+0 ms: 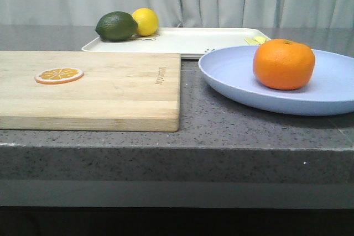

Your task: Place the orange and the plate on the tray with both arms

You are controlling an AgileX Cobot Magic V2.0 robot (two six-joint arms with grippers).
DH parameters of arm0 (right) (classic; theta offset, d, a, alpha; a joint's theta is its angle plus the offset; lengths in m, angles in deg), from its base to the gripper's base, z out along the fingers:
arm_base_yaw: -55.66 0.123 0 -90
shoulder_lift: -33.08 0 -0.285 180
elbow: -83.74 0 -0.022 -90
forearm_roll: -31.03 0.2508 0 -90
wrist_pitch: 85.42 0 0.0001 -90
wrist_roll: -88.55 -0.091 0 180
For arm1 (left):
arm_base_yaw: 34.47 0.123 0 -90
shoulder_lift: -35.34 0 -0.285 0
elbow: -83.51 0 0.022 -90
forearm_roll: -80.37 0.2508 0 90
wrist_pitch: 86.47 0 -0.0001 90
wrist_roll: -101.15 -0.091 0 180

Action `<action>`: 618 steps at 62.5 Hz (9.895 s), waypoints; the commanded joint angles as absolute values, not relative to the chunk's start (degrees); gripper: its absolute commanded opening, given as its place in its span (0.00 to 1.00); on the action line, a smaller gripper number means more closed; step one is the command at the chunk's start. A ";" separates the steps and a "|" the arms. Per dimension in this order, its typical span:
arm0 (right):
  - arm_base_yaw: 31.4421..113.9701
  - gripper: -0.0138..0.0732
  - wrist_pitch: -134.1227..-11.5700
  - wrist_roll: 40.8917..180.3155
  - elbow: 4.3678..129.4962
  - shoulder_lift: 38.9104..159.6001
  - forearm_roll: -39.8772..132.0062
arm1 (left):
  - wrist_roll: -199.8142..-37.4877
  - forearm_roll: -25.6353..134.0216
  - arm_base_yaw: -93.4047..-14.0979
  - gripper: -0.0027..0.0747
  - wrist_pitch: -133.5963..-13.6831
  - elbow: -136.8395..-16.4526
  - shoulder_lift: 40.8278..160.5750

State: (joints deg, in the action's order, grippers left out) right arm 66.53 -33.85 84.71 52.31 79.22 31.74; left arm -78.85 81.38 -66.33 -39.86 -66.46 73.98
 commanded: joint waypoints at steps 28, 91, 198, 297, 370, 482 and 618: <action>49.56 0.83 -16.24 89.14 74.49 100.70 31.75 | -78.25 80.79 -66.19 0.86 -44.04 -67.89 74.11; 37.33 0.83 -25.36 106.99 70.55 120.90 70.70 | -78.25 80.79 -66.19 0.86 -44.24 -67.89 74.11; 41.79 0.02 -28.25 106.61 70.56 129.96 72.70 | -78.25 80.79 -66.19 0.86 -45.51 -67.89 74.11; 57.28 0.03 -22.51 74.09 135.33 163.92 61.11 | -78.25 80.37 -66.19 0.86 -45.40 -67.89 74.11; 58.40 0.52 -12.97 74.63 138.67 157.35 47.00 | -78.25 80.37 -66.19 0.86 -45.50 -67.89 74.11; 58.38 0.52 -27.60 92.50 53.53 59.80 39.27 | -78.25 80.37 -66.19 0.86 -45.14 -67.65 74.11; 58.38 0.02 -27.06 92.50 52.37 59.80 39.27 | -78.85 74.74 -41.90 0.01 -91.69 -17.38 41.81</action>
